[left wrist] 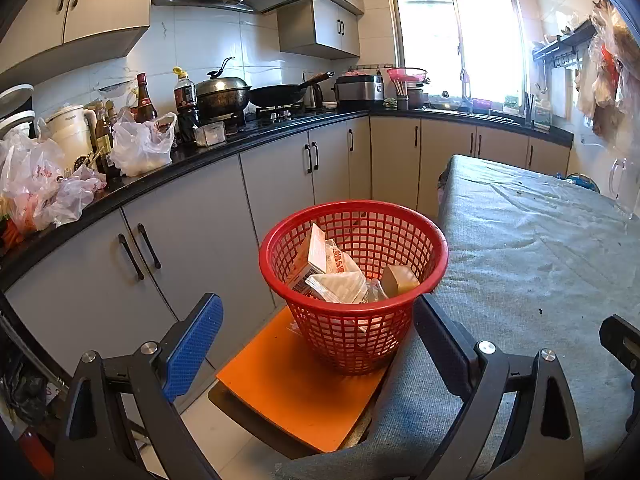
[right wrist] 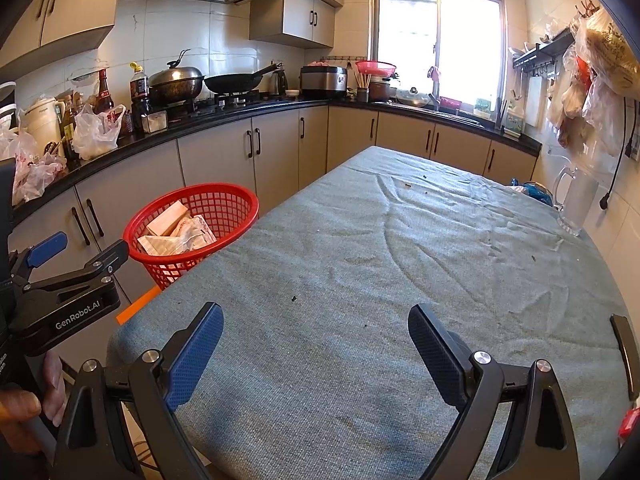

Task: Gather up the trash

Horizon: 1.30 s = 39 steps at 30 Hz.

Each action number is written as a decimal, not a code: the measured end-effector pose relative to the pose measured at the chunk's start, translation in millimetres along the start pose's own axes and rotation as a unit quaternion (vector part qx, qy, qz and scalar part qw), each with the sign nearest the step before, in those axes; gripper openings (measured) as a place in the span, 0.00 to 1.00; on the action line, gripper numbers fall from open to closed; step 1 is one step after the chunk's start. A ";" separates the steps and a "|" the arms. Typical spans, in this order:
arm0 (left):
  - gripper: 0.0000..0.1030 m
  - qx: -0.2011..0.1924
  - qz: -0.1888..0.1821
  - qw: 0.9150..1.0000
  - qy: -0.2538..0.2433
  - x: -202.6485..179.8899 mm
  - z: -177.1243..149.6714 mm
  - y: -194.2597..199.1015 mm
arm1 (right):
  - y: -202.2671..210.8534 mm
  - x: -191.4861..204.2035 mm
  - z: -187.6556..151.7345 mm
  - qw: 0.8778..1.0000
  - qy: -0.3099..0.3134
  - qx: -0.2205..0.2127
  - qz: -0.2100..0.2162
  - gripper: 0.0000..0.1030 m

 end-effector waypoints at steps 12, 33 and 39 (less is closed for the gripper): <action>0.92 0.002 0.001 1.000 0.001 2.6 0.4 0.4 | -0.5 3.0 -0.4 1.000 0.003 0.002 0.002 0.93; 0.92 -0.001 0.001 1.000 -0.001 1.5 1.4 2.9 | -0.1 5.1 -0.7 1.000 0.003 0.002 0.002 0.93; 0.92 -0.003 0.001 1.000 -0.005 -2.3 2.5 5.5 | -0.4 3.3 -0.3 1.000 -0.001 0.002 0.002 0.93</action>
Point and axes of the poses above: each gripper's, at about its wrist camera, not at the fingertips, and y roughly against the way its jaws point, x to its left, z to its top, the point moved 2 cm from there along -y, roughly the way its jaws point, and after that the axes turned 11 degrees about -x, right-handed, at the moved point
